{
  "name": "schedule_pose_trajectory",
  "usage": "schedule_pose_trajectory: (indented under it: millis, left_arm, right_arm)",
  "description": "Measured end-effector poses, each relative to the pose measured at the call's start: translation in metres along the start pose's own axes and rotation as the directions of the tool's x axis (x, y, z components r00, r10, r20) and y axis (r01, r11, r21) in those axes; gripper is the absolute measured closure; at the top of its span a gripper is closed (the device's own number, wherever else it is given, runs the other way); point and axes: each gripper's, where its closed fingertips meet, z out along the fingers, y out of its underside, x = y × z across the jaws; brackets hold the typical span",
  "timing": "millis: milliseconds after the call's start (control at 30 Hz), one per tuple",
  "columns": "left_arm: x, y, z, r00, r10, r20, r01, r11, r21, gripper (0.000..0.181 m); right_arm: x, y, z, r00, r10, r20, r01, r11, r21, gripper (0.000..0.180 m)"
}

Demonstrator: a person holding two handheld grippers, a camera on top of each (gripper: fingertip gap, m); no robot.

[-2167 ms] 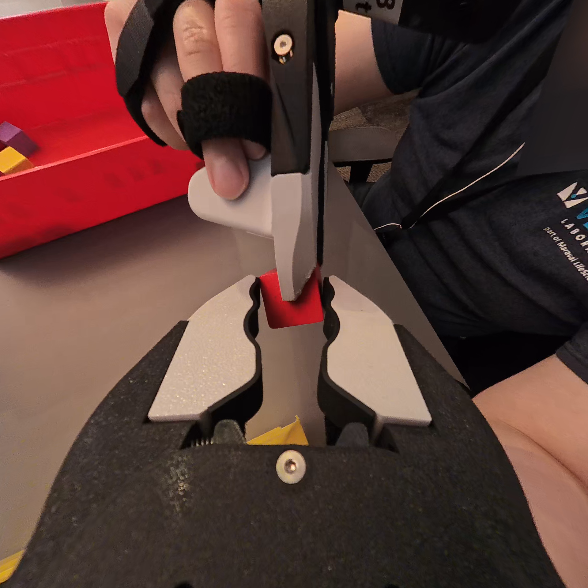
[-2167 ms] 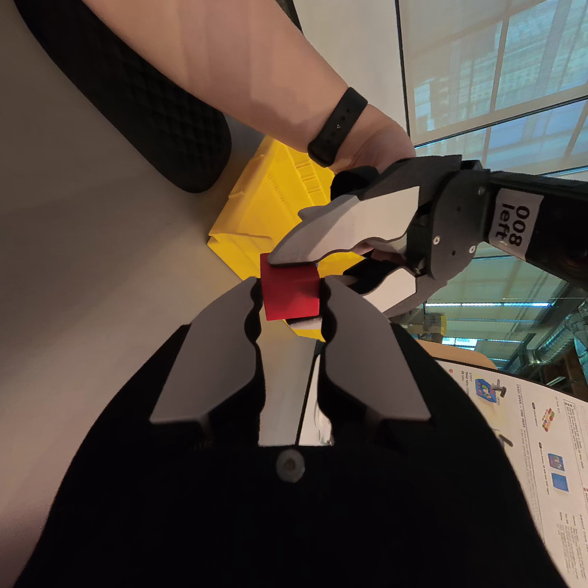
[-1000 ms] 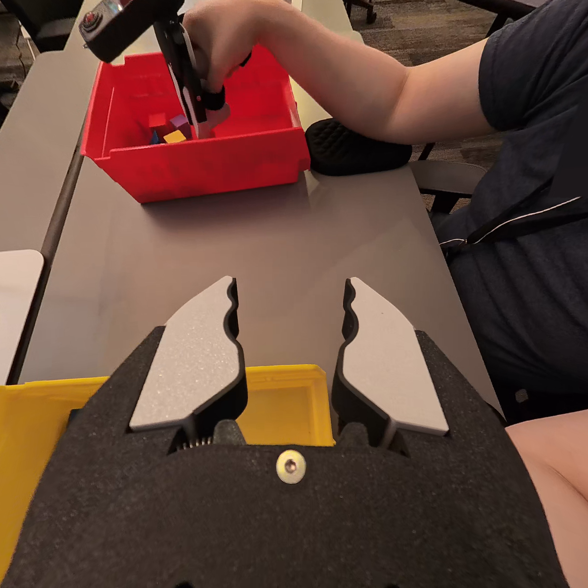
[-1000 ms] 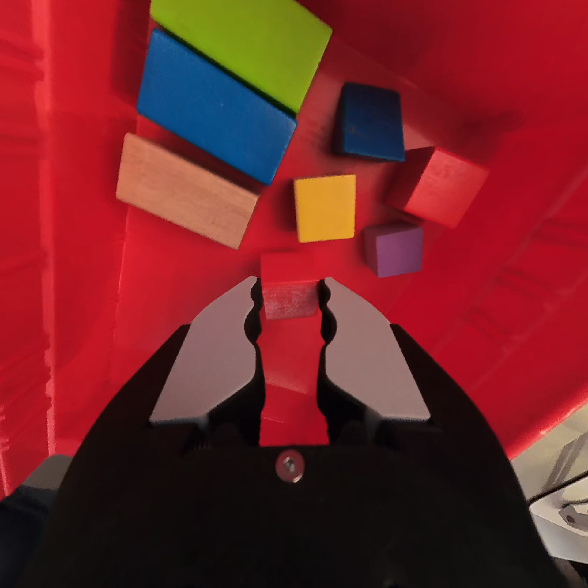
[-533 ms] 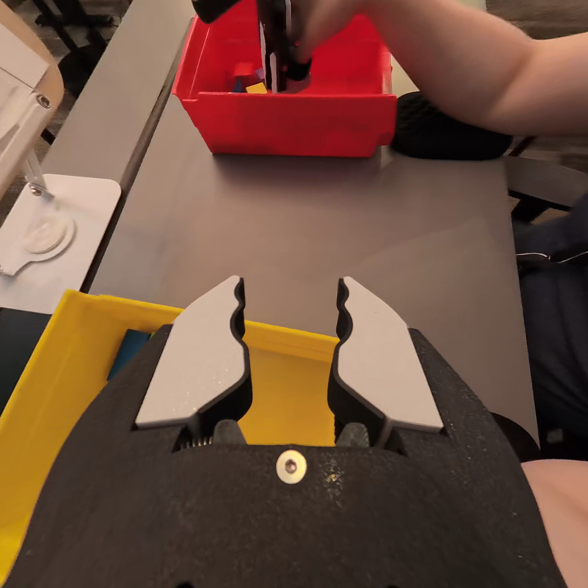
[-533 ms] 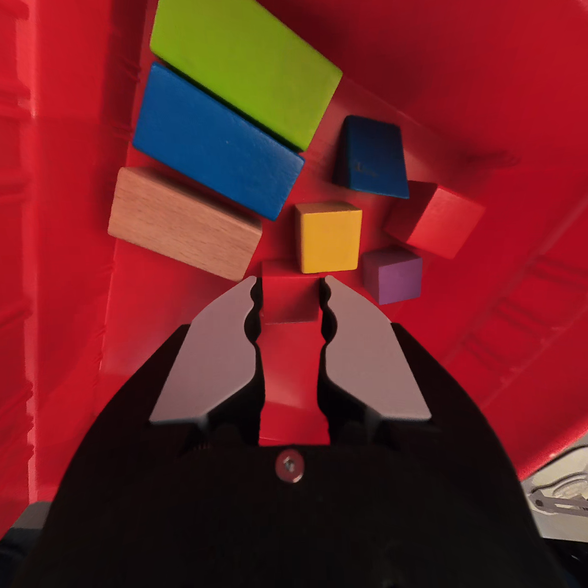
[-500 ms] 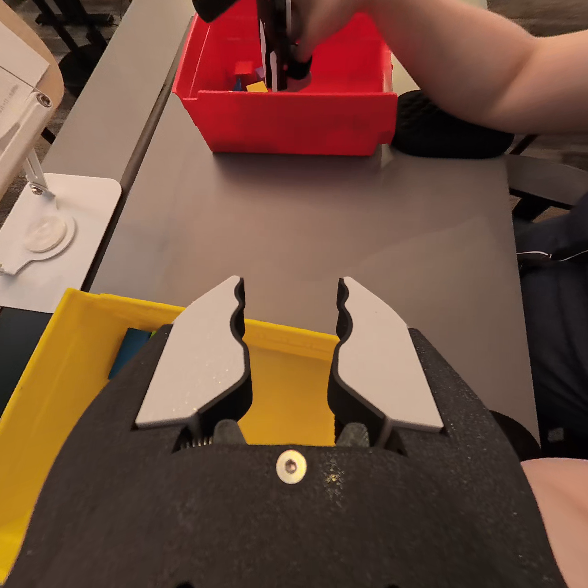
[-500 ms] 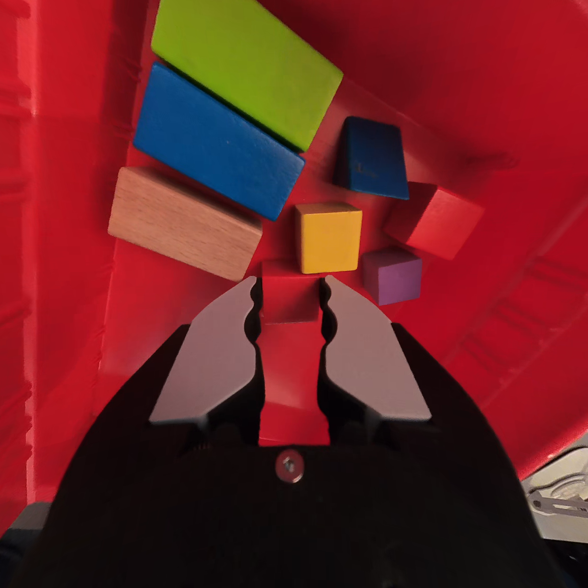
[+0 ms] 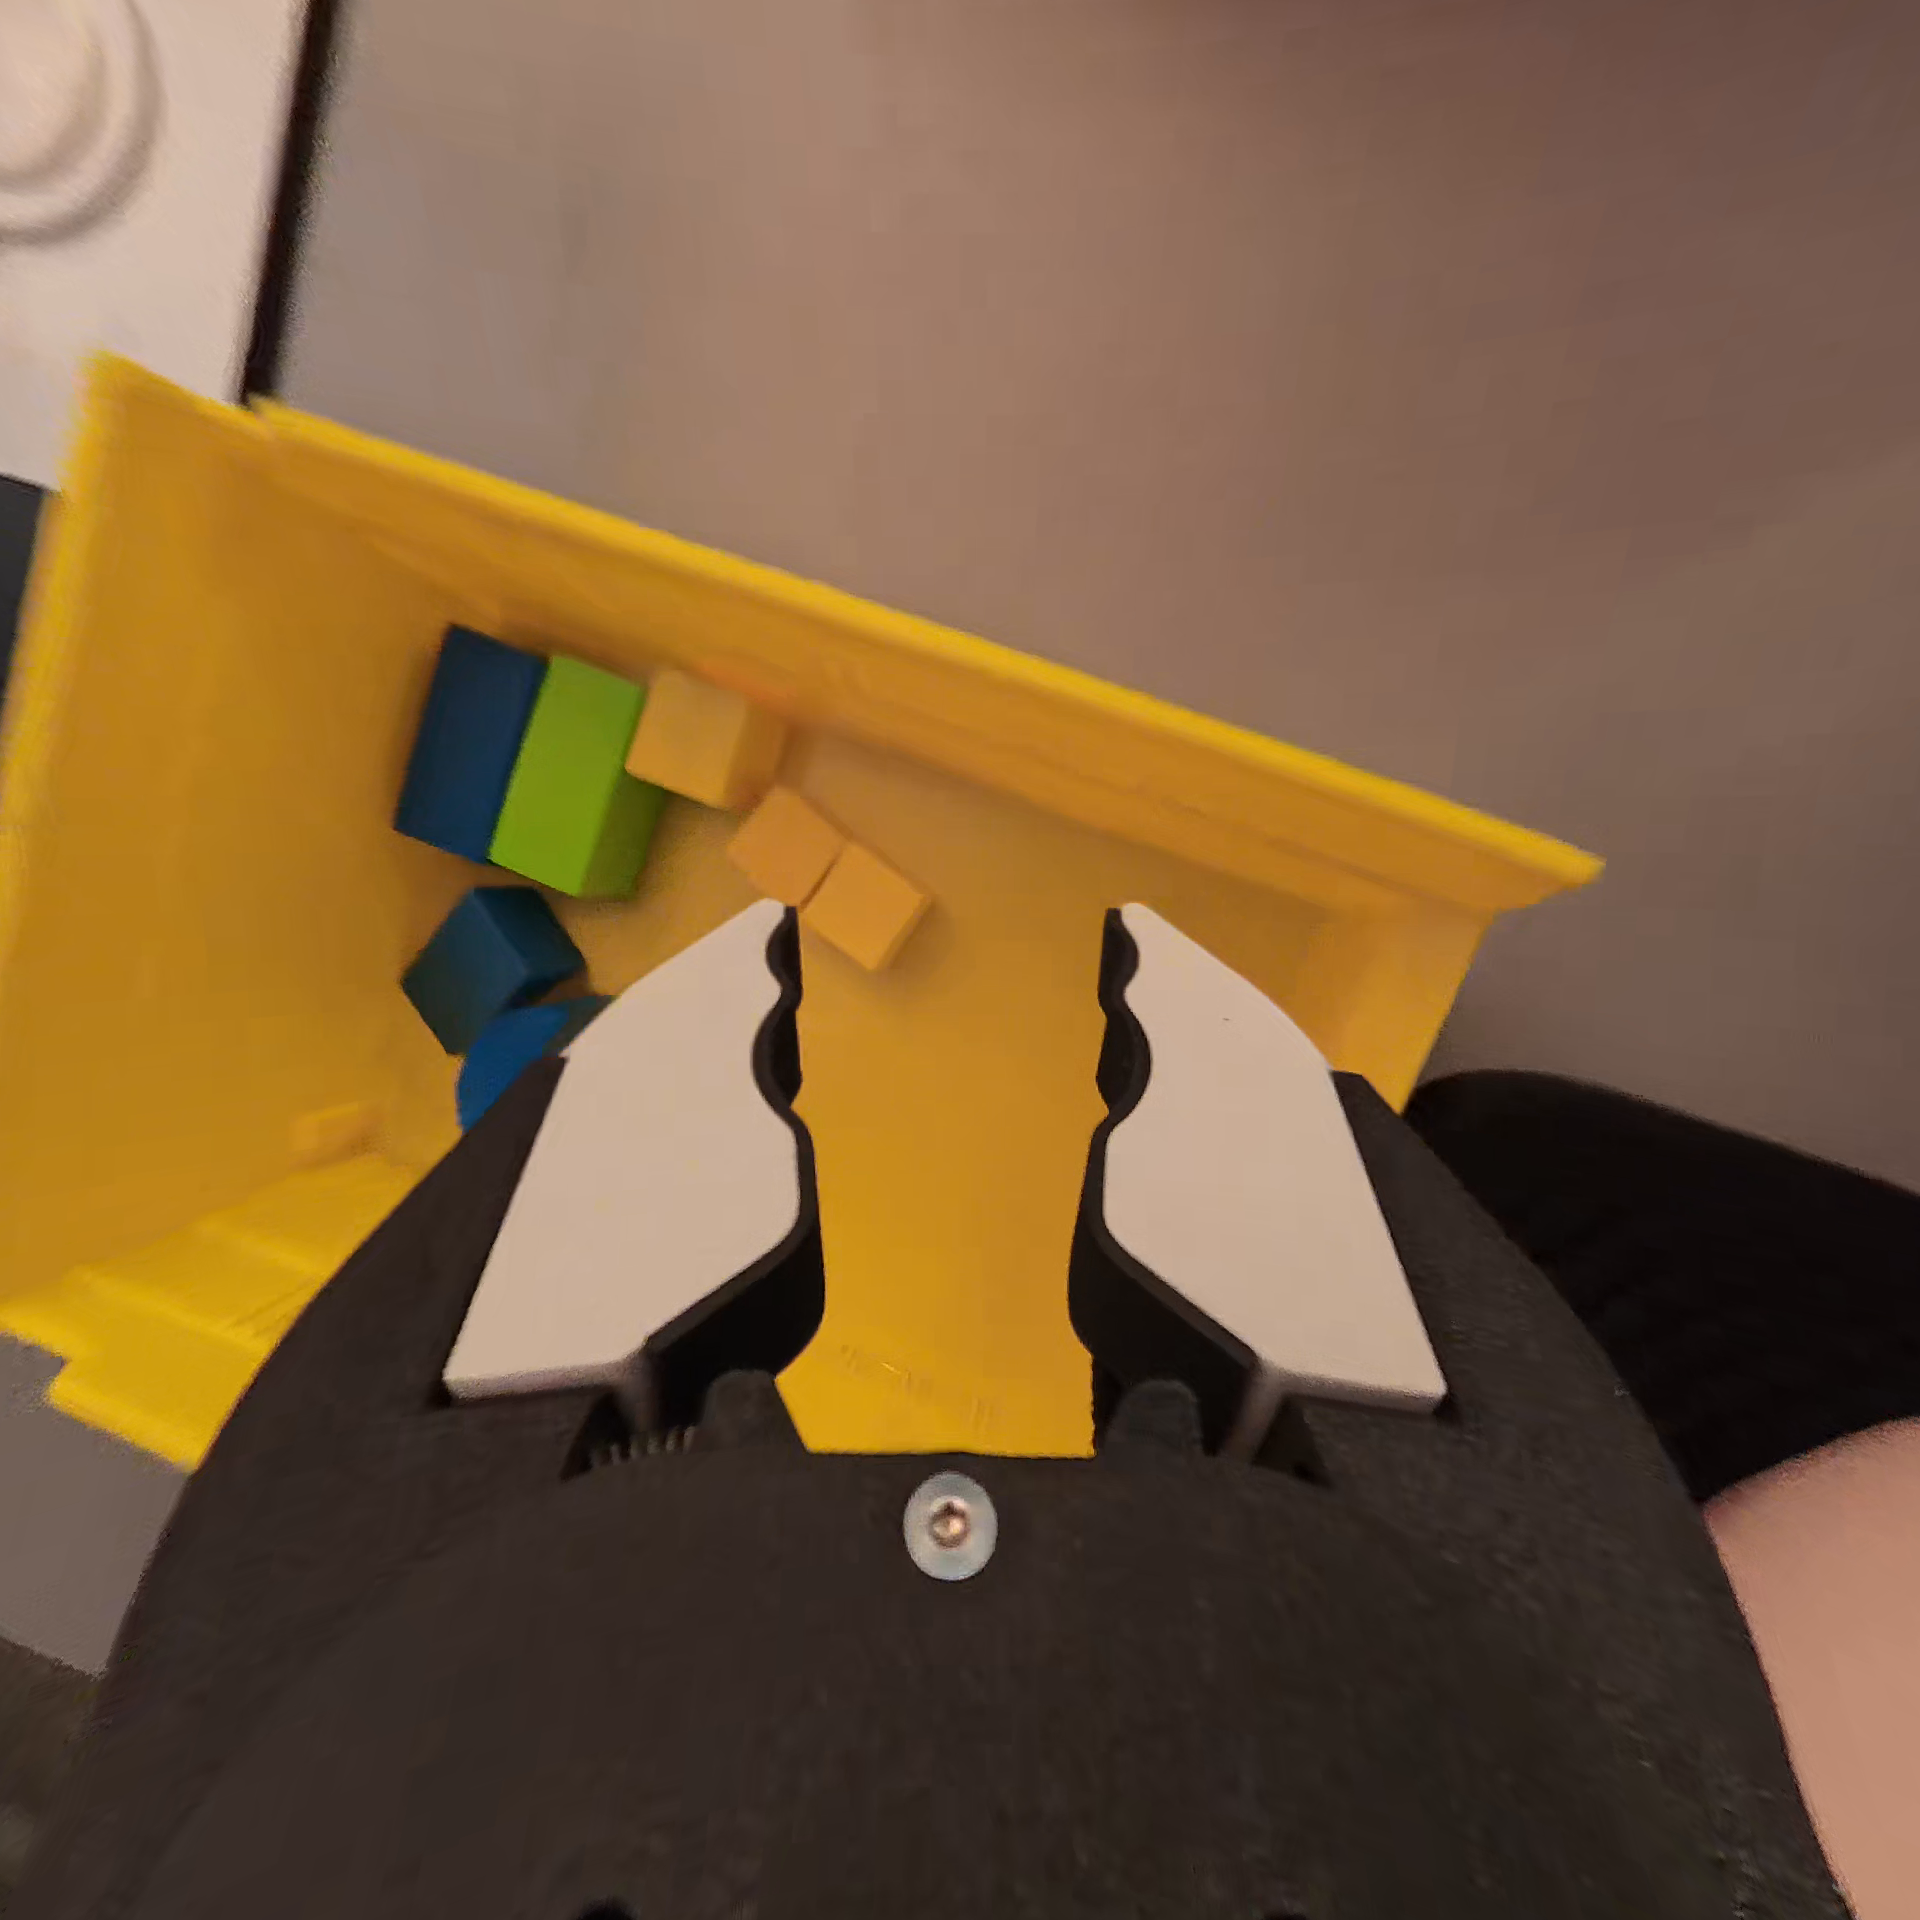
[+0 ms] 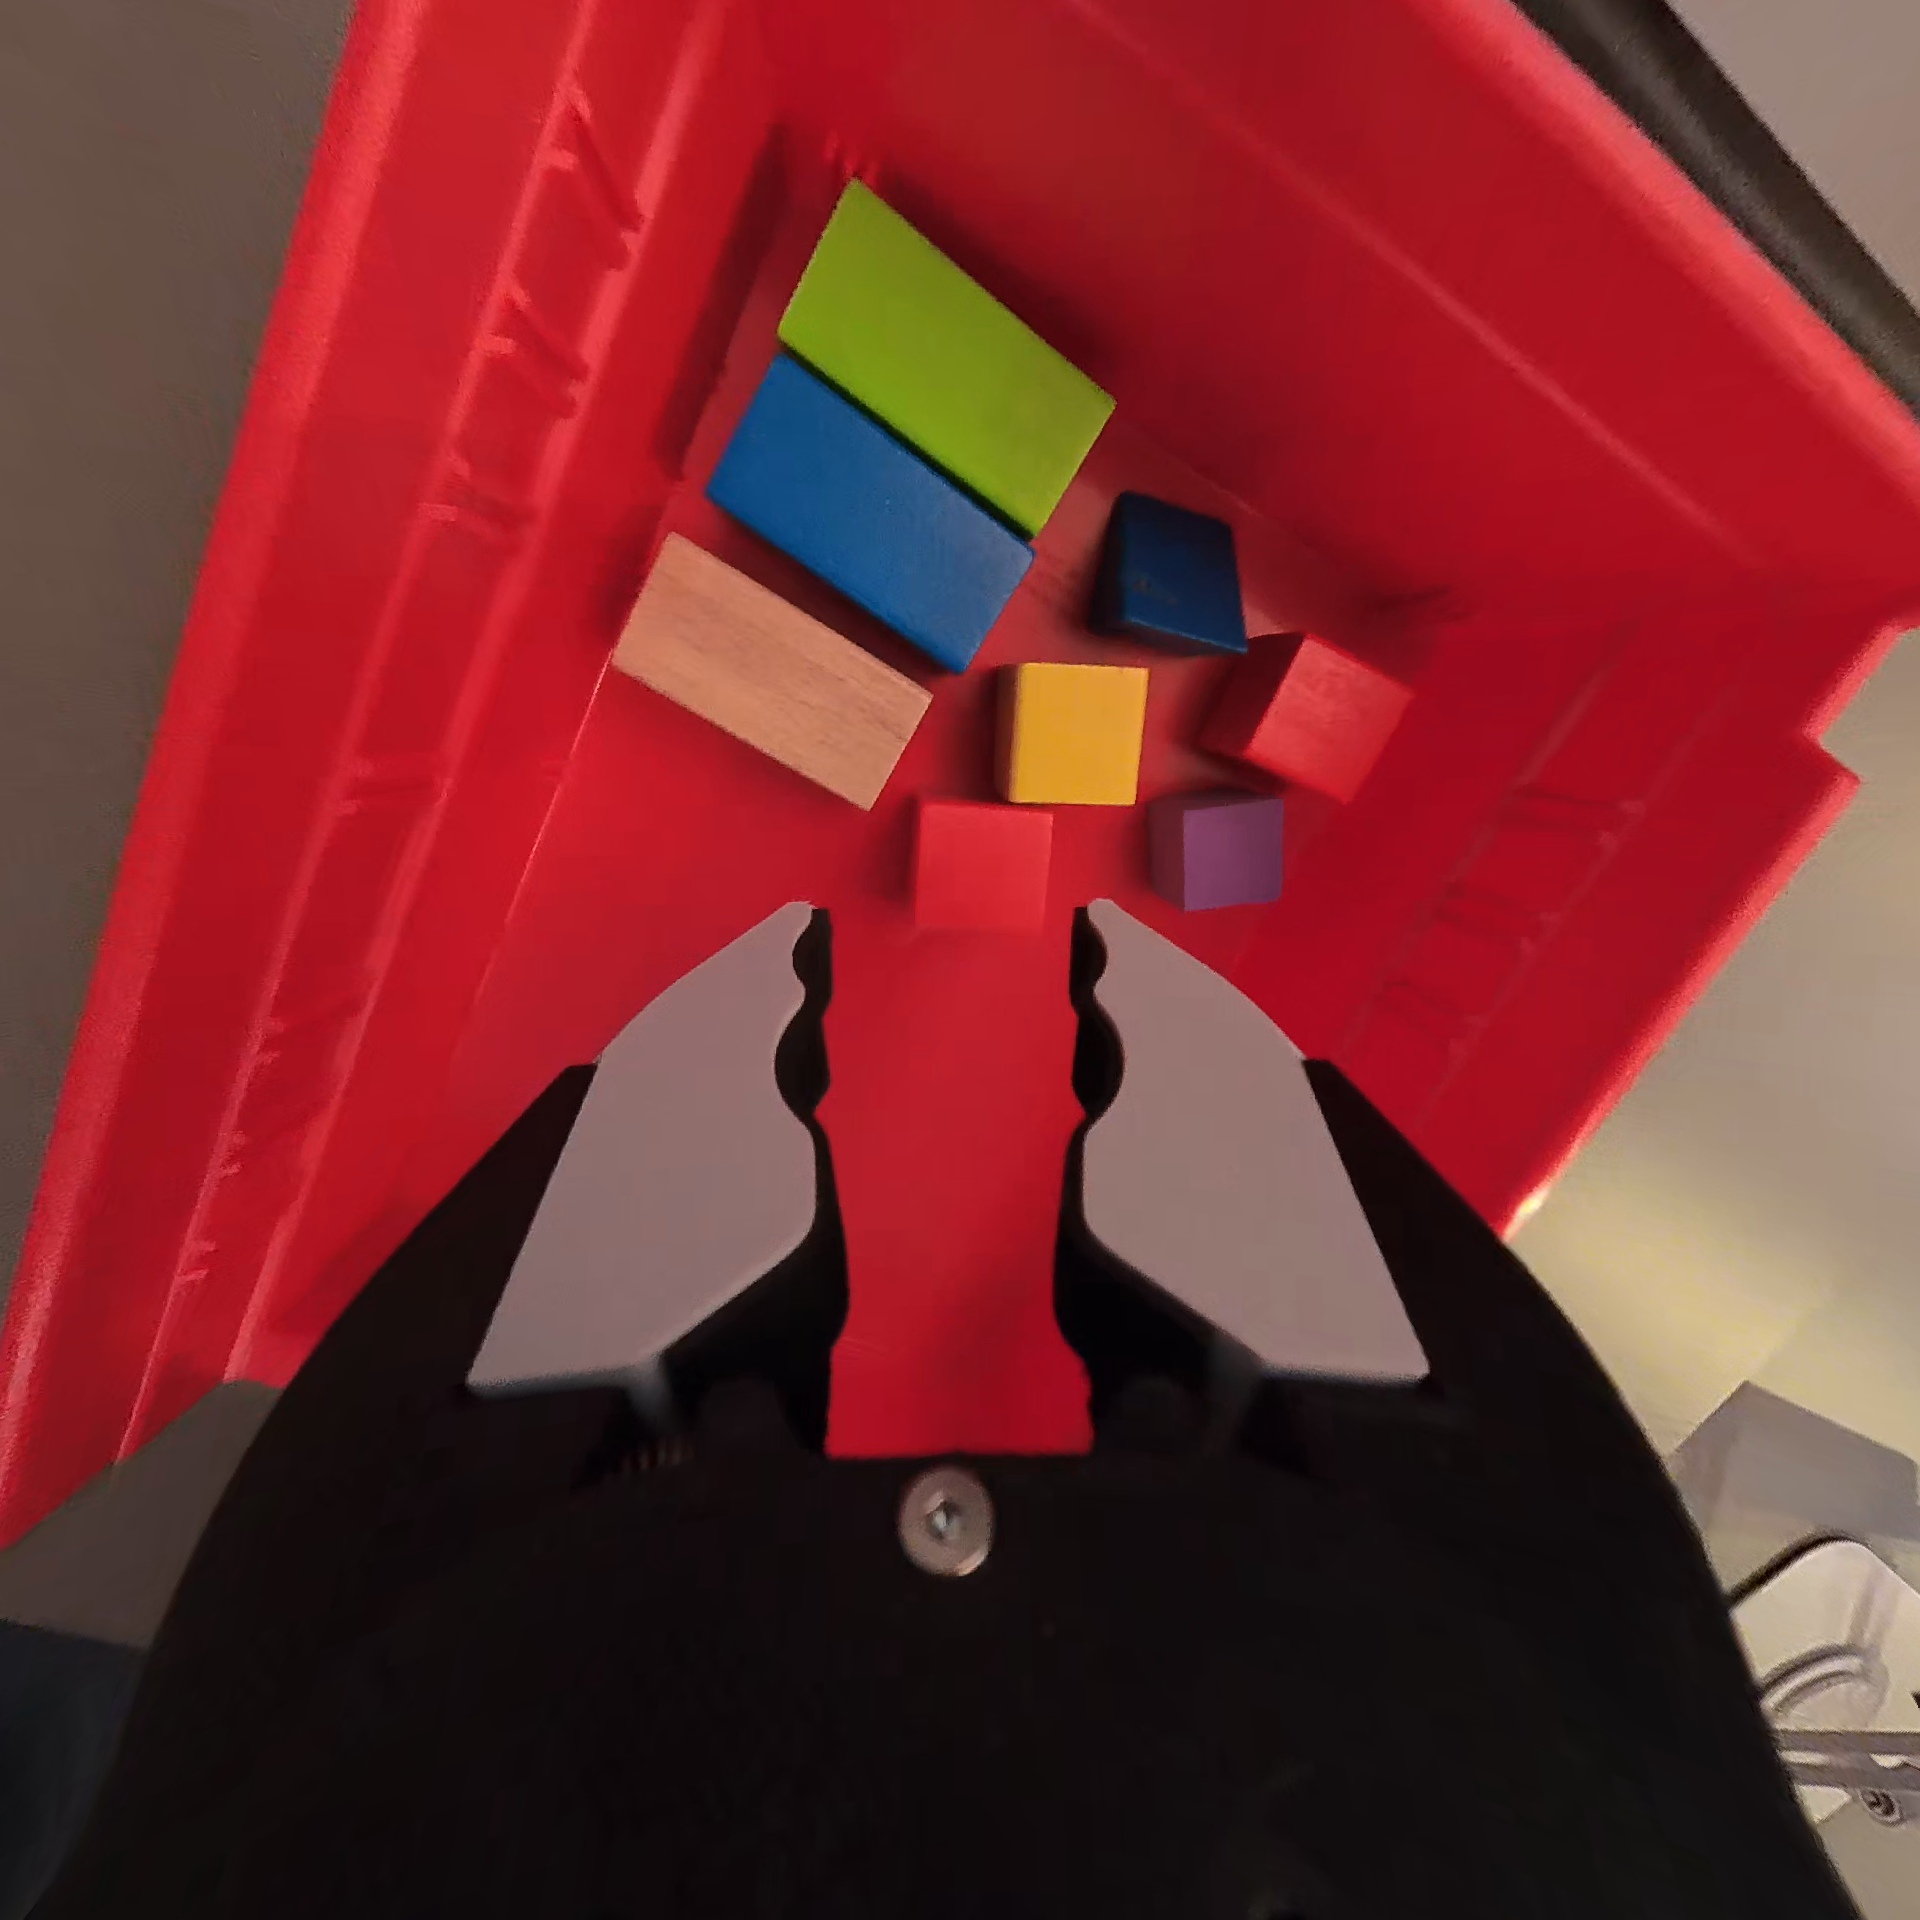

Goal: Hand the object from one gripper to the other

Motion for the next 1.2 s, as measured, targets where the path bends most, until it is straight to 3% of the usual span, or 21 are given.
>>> schedule_pose_trajectory:
  millis: [100,233,367,567,700,1200]
  left_arm:
    - [-0.013,0.021,0.021,0.995,-0.095,0.011,0.096,0.987,-0.127,0.126]
    - [-0.03,0.028,0.034,0.967,-0.25,0.048,0.254,0.953,-0.162,0.133]
    - [-0.04,0.027,0.04,0.894,-0.44,0.08,0.447,0.878,-0.169,0.135]
    - [-0.025,0.026,0.052,0.791,-0.611,0.046,0.602,0.761,-0.241,0.132]
    - [-0.026,0.034,0.06,0.753,-0.649,0.106,0.646,0.701,-0.302,0.134]
    - [-0.017,0.047,0.073,0.725,-0.676,0.132,0.663,0.631,-0.403,0.15]
  right_arm:
    - [0.002,0.001,-0.009,1.0,0.005,-0.021,-0.004,1.0,0.018,0.134]
    - [0.003,0.001,-0.015,1.0,0.002,-0.027,-0.001,1.0,0.031,0.134]
    - [0.003,0.003,-0.015,1.0,-0.004,-0.026,0.005,1.0,0.023,0.134]
    - [0.007,0.007,-0.013,1.0,0.0,-0.029,0.0,1.0,0.007,0.134]
    - [0.008,0.009,-0.014,0.999,-0.004,-0.033,0.004,1.0,0.003,0.135]
    - [0.013,0.014,-0.012,0.999,-0.008,-0.041,0.007,1.0,-0.014,0.135]
